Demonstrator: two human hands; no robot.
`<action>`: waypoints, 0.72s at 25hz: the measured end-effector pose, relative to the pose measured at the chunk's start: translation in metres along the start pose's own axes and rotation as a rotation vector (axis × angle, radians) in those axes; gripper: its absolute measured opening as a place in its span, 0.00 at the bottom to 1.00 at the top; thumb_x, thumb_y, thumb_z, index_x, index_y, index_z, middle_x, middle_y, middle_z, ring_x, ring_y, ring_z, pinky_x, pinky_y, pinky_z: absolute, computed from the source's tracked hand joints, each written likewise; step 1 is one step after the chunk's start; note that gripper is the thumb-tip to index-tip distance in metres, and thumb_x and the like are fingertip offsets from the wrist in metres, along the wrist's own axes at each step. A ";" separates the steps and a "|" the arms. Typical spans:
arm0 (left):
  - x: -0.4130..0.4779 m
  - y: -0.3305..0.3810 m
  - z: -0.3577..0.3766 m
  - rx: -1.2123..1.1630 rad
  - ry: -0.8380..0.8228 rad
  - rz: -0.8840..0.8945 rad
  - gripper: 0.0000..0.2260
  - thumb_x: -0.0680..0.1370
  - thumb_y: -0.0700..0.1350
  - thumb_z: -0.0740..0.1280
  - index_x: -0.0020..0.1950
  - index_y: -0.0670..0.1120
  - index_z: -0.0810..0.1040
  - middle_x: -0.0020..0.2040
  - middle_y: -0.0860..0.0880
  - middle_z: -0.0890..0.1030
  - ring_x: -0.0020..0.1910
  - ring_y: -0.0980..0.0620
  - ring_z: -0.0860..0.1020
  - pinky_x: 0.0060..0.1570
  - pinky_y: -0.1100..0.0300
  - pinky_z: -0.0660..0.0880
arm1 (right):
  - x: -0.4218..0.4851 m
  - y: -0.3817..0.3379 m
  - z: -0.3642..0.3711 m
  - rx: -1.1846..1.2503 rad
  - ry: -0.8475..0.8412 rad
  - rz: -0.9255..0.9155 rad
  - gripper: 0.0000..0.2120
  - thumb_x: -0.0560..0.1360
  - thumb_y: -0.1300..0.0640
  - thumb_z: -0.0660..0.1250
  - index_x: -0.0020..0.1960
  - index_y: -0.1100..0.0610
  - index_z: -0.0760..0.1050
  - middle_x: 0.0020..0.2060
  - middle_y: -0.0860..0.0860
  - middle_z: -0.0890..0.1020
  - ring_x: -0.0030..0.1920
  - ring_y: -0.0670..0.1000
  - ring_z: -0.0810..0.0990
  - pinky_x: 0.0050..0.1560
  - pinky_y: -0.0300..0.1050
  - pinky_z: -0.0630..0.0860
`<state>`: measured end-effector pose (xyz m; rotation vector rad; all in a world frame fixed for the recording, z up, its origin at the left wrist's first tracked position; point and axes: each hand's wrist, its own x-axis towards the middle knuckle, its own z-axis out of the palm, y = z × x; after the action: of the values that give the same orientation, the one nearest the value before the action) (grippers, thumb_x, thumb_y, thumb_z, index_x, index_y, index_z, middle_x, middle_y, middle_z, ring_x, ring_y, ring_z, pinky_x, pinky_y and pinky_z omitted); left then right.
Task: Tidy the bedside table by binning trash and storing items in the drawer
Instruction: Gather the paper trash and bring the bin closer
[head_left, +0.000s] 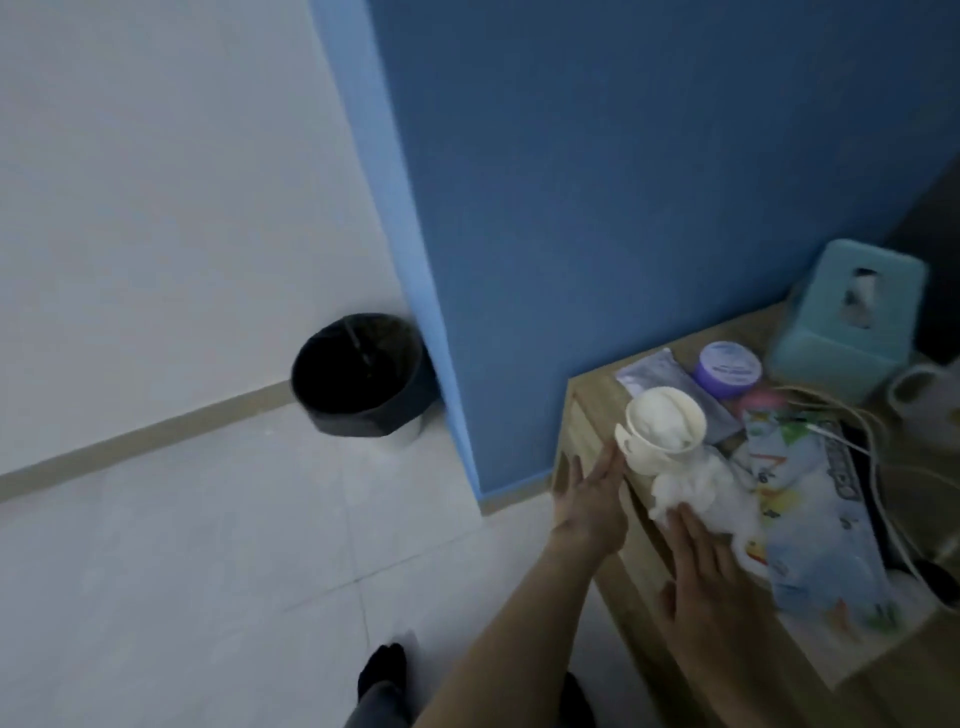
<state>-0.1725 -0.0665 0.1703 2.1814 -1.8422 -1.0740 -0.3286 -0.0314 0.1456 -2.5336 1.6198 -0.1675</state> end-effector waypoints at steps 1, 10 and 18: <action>-0.001 0.001 0.007 -0.034 0.016 -0.014 0.35 0.75 0.33 0.55 0.78 0.50 0.44 0.79 0.57 0.44 0.78 0.40 0.44 0.75 0.45 0.53 | 0.002 0.004 0.004 0.017 0.044 -0.011 0.37 0.58 0.61 0.66 0.67 0.63 0.68 0.68 0.58 0.70 0.62 0.60 0.70 0.56 0.54 0.70; -0.077 0.023 0.012 -0.243 0.199 -0.086 0.21 0.76 0.36 0.59 0.69 0.42 0.70 0.71 0.40 0.69 0.68 0.39 0.68 0.67 0.48 0.67 | 0.002 -0.016 -0.019 0.424 0.265 -0.068 0.19 0.66 0.59 0.52 0.45 0.65 0.79 0.45 0.66 0.81 0.50 0.58 0.72 0.50 0.47 0.68; -0.060 -0.210 -0.056 -0.235 0.616 -0.438 0.23 0.74 0.36 0.62 0.69 0.45 0.68 0.70 0.45 0.68 0.68 0.45 0.66 0.65 0.50 0.66 | 0.125 -0.222 0.054 0.431 -0.199 -0.615 0.15 0.75 0.63 0.60 0.60 0.53 0.70 0.57 0.47 0.72 0.54 0.47 0.74 0.50 0.34 0.69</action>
<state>0.0315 0.0232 0.1369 2.4438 -0.9636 -0.5205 -0.0696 -0.0500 0.1327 -2.5026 0.6109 -0.2750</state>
